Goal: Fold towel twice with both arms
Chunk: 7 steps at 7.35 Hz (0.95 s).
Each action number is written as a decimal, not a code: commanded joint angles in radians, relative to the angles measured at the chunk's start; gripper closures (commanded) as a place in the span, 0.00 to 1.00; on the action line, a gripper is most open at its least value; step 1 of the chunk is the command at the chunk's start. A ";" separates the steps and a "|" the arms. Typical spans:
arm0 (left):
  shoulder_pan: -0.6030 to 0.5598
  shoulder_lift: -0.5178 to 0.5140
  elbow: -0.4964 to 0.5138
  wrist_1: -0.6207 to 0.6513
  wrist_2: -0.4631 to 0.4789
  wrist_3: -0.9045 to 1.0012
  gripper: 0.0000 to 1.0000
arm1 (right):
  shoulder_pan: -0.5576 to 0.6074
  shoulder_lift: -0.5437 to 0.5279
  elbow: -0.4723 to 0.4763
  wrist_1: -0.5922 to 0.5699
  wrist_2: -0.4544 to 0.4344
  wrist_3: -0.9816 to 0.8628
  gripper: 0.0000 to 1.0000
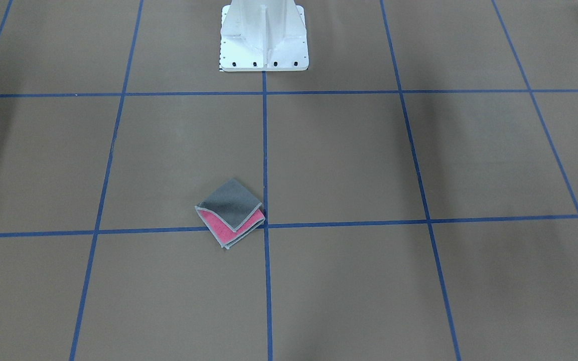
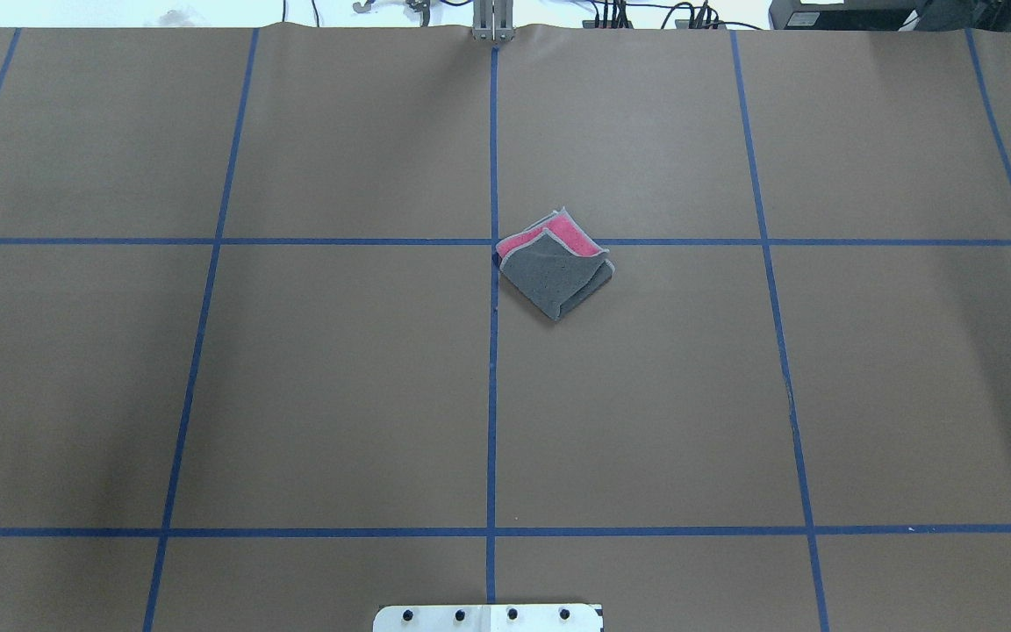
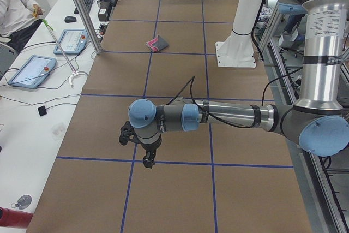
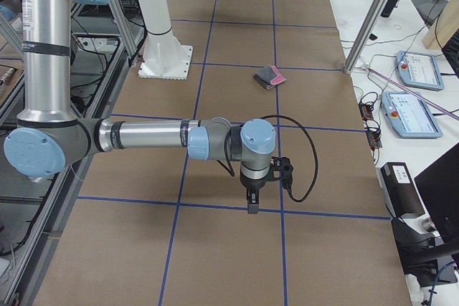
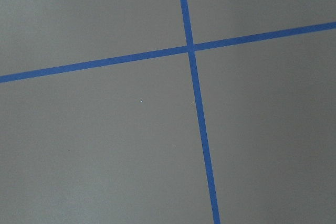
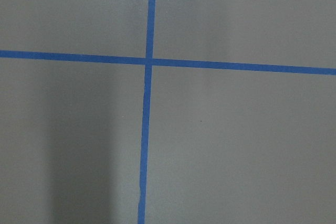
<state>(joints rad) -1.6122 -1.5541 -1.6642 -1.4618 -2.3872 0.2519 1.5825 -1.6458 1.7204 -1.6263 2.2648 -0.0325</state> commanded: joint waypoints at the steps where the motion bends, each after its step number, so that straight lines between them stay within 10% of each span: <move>1: 0.000 0.008 0.004 -0.086 -0.006 0.003 0.00 | 0.001 0.000 0.001 0.002 -0.001 -0.003 0.00; 7: 0.000 0.009 0.015 -0.086 -0.004 -0.002 0.00 | 0.001 -0.012 -0.005 0.025 0.002 -0.003 0.00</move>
<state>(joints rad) -1.6122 -1.5448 -1.6498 -1.5489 -2.3916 0.2502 1.5831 -1.6568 1.7161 -1.6017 2.2672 -0.0353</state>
